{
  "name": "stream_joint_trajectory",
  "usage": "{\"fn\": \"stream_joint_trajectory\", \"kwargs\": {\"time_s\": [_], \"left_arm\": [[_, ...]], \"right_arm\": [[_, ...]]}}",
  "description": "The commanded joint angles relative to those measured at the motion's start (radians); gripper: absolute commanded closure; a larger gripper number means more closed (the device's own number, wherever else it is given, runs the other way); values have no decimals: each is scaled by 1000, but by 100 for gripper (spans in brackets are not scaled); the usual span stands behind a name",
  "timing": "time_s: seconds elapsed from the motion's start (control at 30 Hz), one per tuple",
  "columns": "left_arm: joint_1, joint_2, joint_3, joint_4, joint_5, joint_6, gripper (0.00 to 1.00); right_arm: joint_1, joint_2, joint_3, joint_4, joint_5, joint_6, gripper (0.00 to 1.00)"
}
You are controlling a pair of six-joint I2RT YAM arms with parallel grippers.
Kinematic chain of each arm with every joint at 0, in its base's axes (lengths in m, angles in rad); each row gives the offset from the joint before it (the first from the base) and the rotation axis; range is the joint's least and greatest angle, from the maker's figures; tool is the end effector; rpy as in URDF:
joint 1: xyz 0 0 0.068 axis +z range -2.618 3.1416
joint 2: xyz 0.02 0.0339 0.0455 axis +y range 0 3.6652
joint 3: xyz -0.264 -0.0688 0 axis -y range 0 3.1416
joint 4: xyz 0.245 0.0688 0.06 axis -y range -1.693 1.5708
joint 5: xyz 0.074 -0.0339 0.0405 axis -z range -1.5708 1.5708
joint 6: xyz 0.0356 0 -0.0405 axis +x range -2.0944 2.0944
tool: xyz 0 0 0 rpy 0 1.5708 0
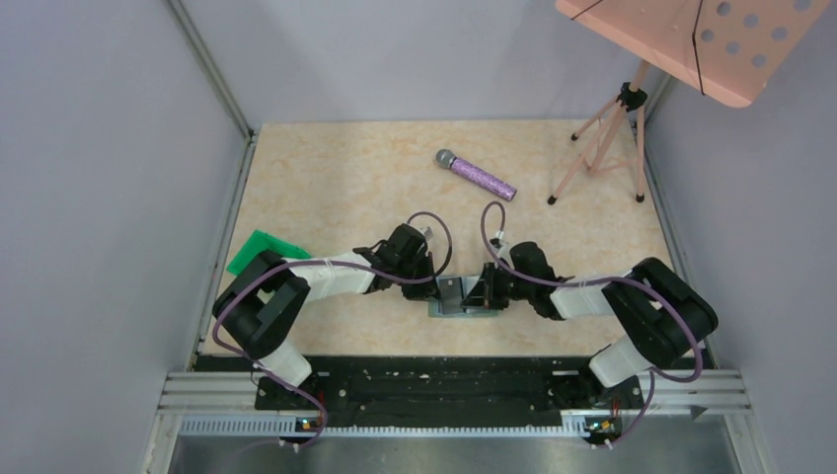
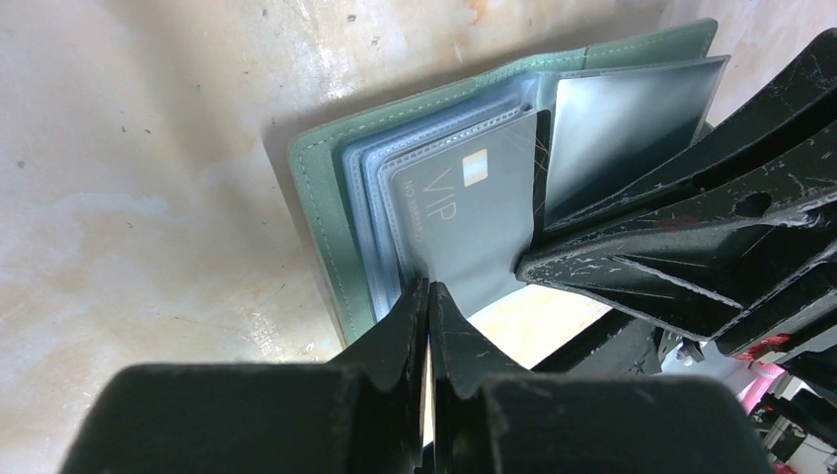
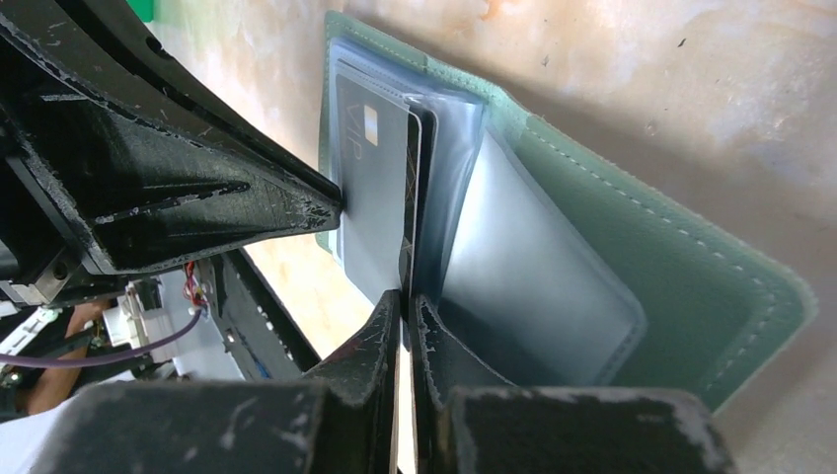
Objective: Take the credit cards out of the card holder
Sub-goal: Remove the credit card from the card holder.
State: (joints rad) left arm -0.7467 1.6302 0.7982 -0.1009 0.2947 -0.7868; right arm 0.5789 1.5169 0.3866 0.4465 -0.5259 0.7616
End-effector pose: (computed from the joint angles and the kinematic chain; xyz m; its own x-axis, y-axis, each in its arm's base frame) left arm 0.2200 -0.2177 0.1495 -0.9664 -0.0288 -0.2553 0.1311 0.7993 -0.5864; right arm 0.1959 0.1494 0.1149 -0.9340 0.1025 -0.3422 -0.2133 0.6084 0.7645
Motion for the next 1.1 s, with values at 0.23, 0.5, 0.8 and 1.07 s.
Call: {"fn": "stream_joint_trajectory", "kwargs": {"time_s": [0.23, 0.5, 0.8, 1.07], "left_arm": [[-5, 24, -16, -51, -54, 29, 93], [-5, 35, -15, -64, -65, 29, 93], [-5, 38, -8, -80, -71, 25, 93], [-5, 42, -1, -90, -76, 26, 93]], "right_arm": [[-49, -64, -9, -24, -44, -52, 96], [-52, -74, -11, -17, -64, -34, 93], [-72, -99, -18, -9, -88, -10, 100], [-93, -145, -5, -97, -69, -28, 100]]}}
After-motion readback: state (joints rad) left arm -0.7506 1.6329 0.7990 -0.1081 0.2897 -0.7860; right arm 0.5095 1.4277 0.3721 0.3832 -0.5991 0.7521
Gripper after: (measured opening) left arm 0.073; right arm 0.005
